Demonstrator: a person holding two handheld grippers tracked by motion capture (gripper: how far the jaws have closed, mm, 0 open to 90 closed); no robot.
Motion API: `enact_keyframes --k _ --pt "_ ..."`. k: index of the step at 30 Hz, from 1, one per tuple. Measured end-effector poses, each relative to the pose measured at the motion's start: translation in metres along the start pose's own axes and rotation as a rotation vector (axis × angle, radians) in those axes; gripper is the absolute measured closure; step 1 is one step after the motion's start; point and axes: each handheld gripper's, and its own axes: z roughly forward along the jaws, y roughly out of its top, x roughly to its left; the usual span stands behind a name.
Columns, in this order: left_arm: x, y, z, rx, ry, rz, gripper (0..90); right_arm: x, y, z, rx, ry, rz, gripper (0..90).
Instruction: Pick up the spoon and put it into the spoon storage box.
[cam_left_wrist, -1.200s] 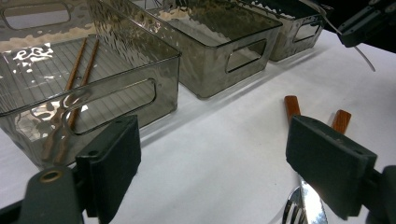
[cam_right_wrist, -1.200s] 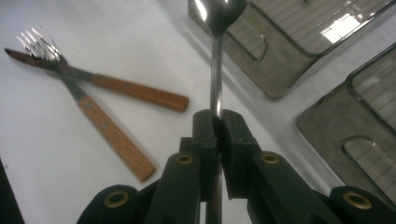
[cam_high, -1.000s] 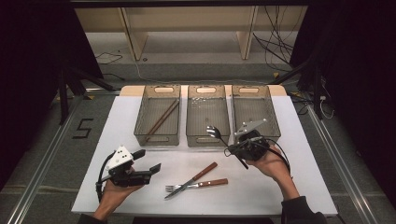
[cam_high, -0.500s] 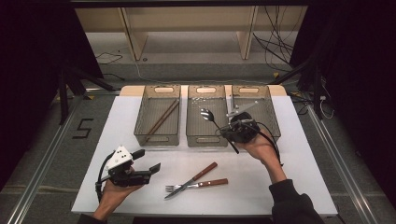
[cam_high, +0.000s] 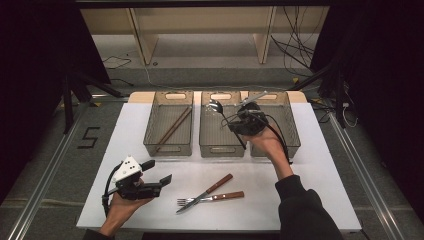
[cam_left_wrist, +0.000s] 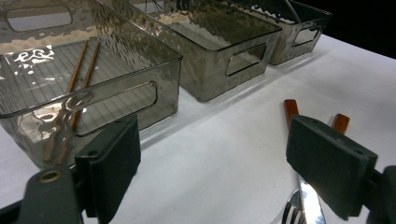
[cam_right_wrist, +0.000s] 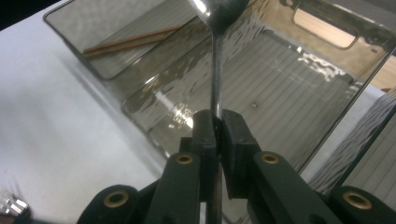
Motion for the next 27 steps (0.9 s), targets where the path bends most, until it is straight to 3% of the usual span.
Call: enact_keyframes --k 15,27 --pt "0.0 0.0 0.0 -0.004 -0.006 -0.004 17.4 -0.015 0.019 0.025 0.002 -0.043 0.071 85.3" --pt "0.0 0.0 0.0 -0.005 -0.005 -0.005 17.5 -0.016 0.017 0.045 0.034 -0.056 0.108 85.2"
